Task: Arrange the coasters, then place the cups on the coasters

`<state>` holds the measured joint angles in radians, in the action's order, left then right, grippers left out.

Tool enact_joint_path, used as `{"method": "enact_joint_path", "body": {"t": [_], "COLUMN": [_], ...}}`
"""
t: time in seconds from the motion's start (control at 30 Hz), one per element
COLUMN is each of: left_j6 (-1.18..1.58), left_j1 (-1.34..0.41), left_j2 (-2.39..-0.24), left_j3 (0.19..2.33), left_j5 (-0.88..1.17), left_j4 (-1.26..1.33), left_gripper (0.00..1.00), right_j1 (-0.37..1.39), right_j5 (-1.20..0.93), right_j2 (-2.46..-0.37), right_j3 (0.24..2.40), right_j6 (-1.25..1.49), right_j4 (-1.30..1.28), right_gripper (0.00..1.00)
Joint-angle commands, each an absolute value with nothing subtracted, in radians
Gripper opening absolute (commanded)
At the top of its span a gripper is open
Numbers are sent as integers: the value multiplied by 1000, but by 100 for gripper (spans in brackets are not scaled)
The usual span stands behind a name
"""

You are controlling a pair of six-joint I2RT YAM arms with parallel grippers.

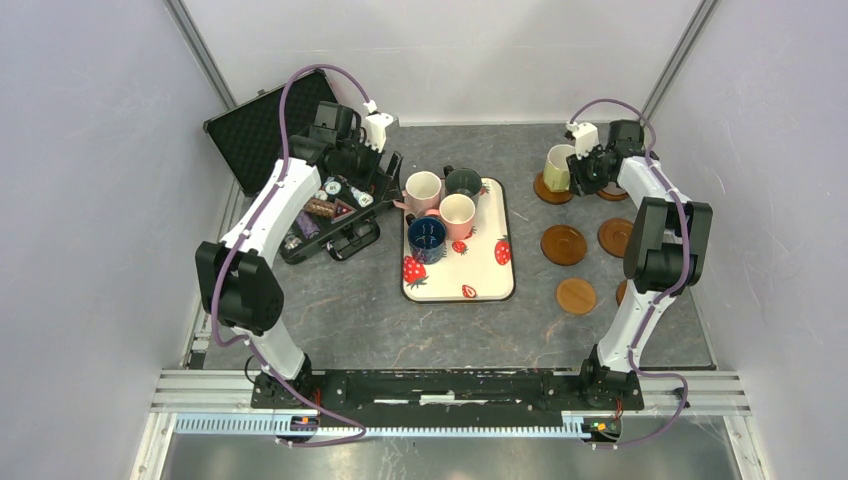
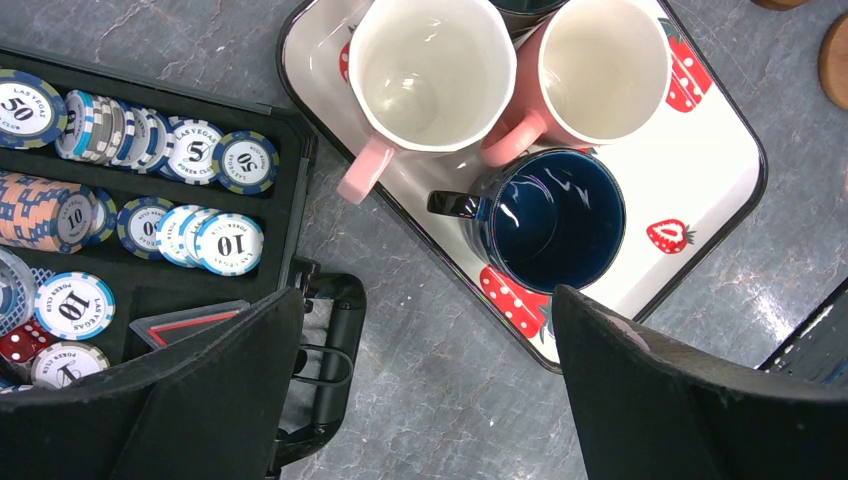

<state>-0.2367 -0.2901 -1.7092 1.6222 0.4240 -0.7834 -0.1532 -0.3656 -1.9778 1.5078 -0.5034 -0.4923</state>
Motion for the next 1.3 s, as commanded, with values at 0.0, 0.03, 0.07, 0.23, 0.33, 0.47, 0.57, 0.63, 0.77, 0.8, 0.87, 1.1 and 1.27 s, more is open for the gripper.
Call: {"method": "enact_joint_path", "body": {"t": [0.0,0.03,0.07,0.23,0.33,0.47,0.57,0.63,0.77,0.8,0.87,1.1,1.27], "left_j6": [-213,-211,-211,-208,-205,-204,-204,-201,-208,-211,-219,-267,-335], "left_j1": [-293,-293,-293,-293,-293,-292,-292,-293,-293,-293,-293,-292,-295], "left_j2": [-1717,-1717,-1717,-1718,-1717,-1718,-1721,-1722,-1716,-1714,-1708,-1673,-1645], "left_j3": [1657,1657,1657,1660,1658,1657,1658,1658,1656,1654,1648,1606,1542], "left_j5": [449,449,450,452,454,459,464,466,465,465,464,500,558], "left_j4": [-774,-774,-774,-775,-775,-774,-774,-775,-775,-775,-774,-774,-776], "left_gripper": [100,100,100,100,100,100,100,100,100,100,100,100,100], "right_j1": [-161,-161,-161,-161,-161,-163,-166,-169,-177,-178,-178,-178,-172], "right_j5": [-385,-385,-388,-386,-380,-372,-364,-357,-359,-368,-384,-454,-515], "right_j2": [-1928,-1925,-1923,-1901,-1881,-1850,-1836,-1830,-1822,-1818,-1804,-1702,-1655], "right_j3": [1529,1529,1528,1514,1502,1480,1471,1472,1490,1497,1503,1528,1543], "right_j6": [-513,-515,-516,-520,-524,-528,-531,-532,-537,-542,-549,-568,-560], "right_j4": [-527,-528,-531,-538,-539,-538,-537,-537,-552,-561,-574,-610,-626], "right_gripper": [37,40,42,52,61,69,72,74,74,74,75,82,86]}}
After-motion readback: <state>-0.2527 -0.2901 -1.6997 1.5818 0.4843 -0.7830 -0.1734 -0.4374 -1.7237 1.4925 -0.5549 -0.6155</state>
